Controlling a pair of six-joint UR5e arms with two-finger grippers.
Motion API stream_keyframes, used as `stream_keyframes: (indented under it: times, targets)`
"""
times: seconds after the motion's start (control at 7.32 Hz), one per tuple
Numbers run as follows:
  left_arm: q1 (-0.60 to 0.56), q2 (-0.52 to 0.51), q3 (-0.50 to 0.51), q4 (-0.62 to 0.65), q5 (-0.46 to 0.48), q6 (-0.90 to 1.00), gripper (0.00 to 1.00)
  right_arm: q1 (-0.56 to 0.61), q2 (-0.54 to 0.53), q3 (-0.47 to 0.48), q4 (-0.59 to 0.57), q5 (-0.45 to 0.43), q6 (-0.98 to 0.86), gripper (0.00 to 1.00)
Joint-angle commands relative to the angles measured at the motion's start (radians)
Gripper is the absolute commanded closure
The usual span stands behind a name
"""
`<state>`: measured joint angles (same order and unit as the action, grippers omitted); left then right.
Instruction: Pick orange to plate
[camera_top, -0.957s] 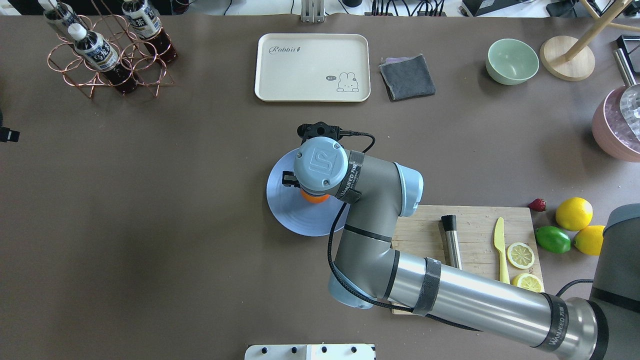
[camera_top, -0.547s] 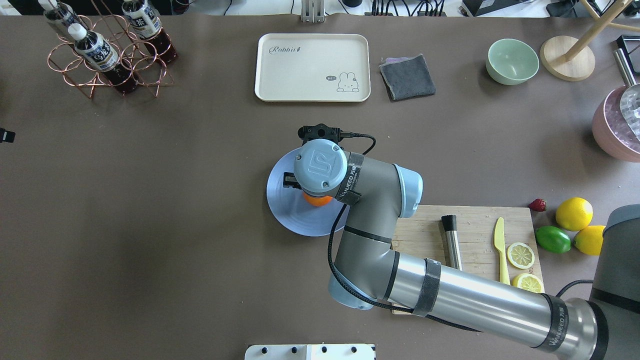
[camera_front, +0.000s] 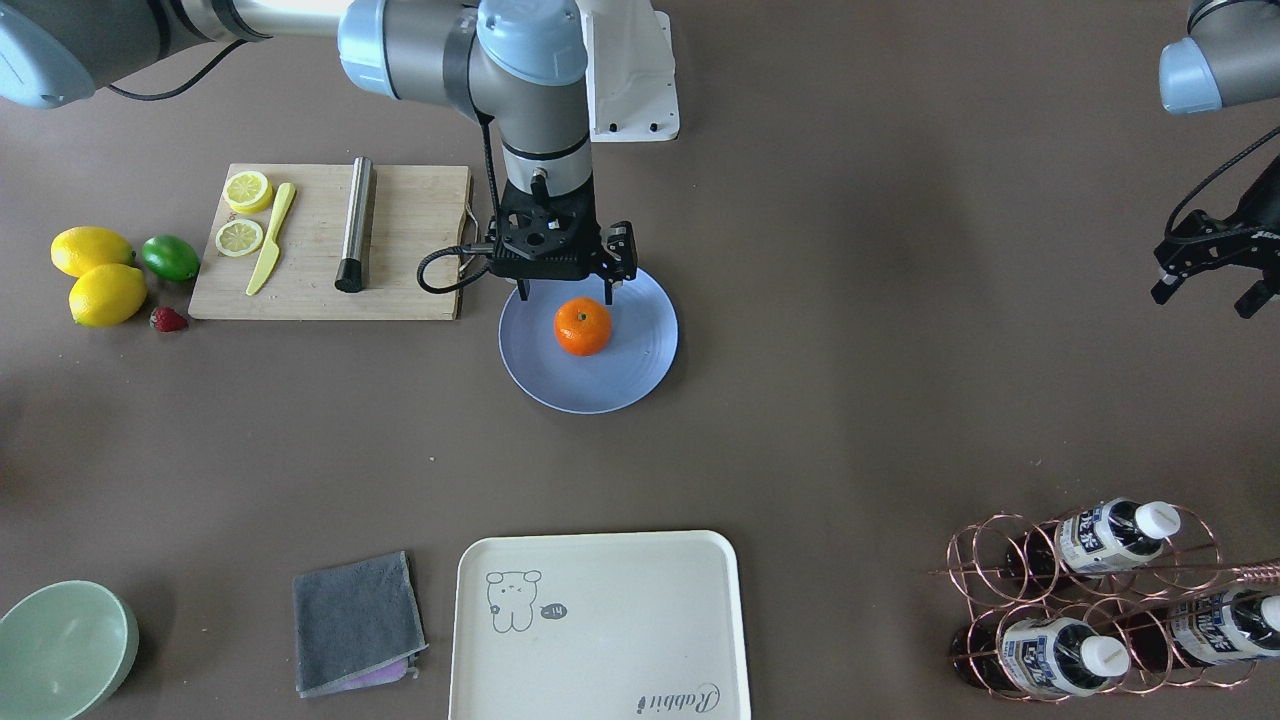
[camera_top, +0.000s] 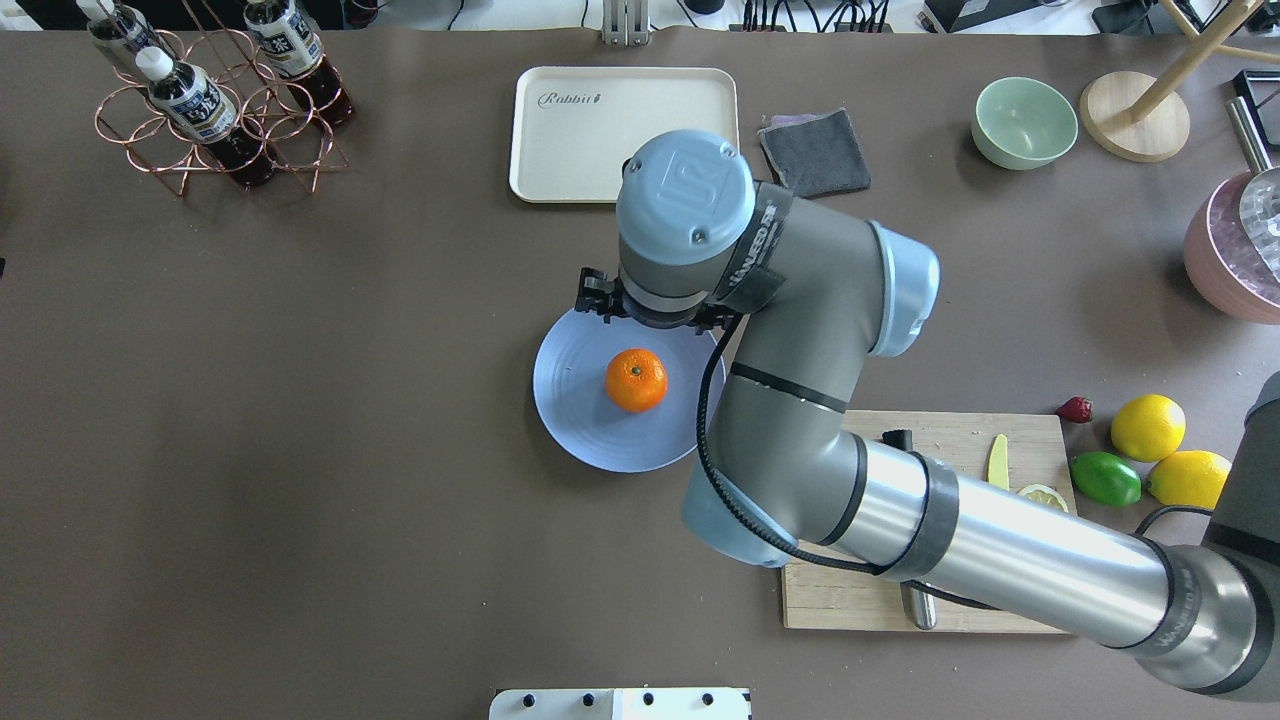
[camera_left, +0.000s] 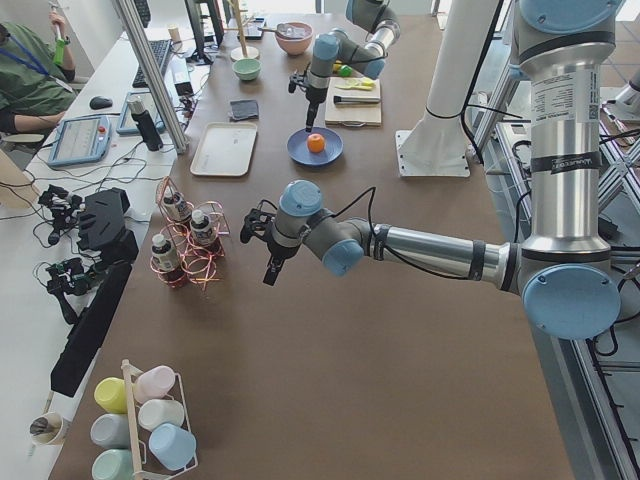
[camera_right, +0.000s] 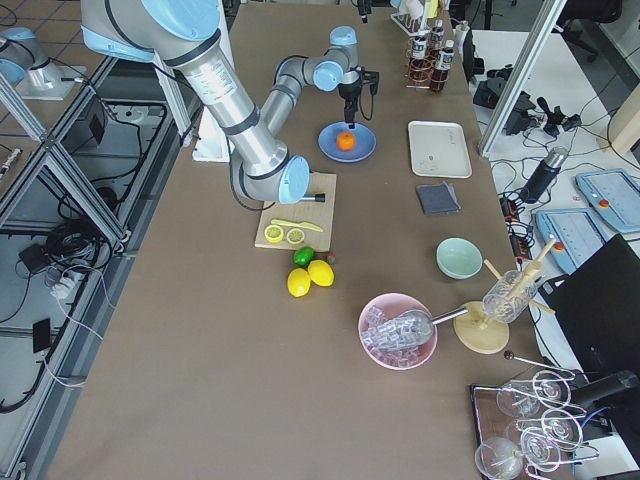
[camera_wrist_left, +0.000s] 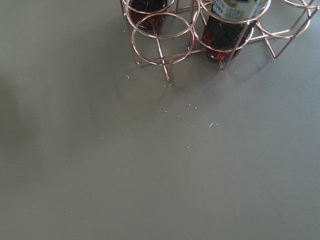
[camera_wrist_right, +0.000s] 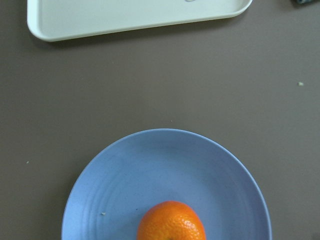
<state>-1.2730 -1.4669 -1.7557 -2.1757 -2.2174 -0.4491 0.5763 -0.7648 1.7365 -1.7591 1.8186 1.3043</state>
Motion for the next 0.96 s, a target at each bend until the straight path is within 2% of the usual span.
stream_keyframes:
  times: [0.0, 0.27, 0.41, 0.55, 0.68, 0.82]
  targets:
    - [-0.121, 0.058, 0.036, 0.010, -0.028, 0.197, 0.02, 0.187, -0.144, 0.215, -0.179, 0.126, -0.195, 0.00]
    - [-0.212, 0.060, 0.042, 0.112, -0.073, 0.245, 0.02, 0.414, -0.381, 0.319, -0.171, 0.273, -0.551, 0.00]
    - [-0.229, 0.068, 0.044, 0.119, -0.074, 0.282, 0.02, 0.536, -0.478, 0.319, -0.168, 0.328, -0.739, 0.00]
    - [-0.238, 0.065, 0.045, 0.129, -0.074, 0.286, 0.02, 0.651, -0.572, 0.302, -0.168, 0.365, -0.948, 0.00]
    - [-0.256, 0.060, 0.044, 0.170, -0.074, 0.291, 0.02, 0.774, -0.626, 0.231, -0.166, 0.427, -1.120, 0.00]
    - [-0.261, 0.063, 0.041, 0.172, -0.076, 0.302, 0.02, 0.853, -0.678, 0.172, -0.166, 0.451, -1.257, 0.00]
